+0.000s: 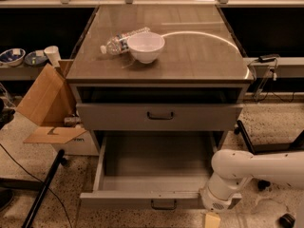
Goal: Open middle drawer
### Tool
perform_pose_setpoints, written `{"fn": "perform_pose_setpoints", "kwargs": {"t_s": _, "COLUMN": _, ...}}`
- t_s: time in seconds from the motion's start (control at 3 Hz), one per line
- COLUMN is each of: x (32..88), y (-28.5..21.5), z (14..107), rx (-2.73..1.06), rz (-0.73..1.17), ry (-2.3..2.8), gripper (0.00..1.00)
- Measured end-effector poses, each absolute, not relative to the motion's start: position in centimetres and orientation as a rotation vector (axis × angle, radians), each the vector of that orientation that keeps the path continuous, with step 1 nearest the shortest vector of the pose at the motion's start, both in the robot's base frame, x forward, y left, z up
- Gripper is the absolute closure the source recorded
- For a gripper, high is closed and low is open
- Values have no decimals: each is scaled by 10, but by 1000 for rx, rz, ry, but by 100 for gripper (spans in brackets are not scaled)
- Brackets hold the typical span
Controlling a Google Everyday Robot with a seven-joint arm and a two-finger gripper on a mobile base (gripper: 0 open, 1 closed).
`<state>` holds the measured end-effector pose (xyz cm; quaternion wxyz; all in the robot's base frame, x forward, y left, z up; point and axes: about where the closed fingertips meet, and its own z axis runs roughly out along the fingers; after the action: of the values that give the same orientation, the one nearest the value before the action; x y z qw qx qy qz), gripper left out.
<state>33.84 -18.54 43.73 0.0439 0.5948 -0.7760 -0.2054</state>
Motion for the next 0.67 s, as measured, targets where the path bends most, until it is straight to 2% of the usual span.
{"fn": "perform_pose_setpoints", "kwargs": {"t_s": 0.67, "x": 334, "y": -188, "z": 444, "rx": 1815, "rz": -619, "ry": -2350, "gripper": 0}}
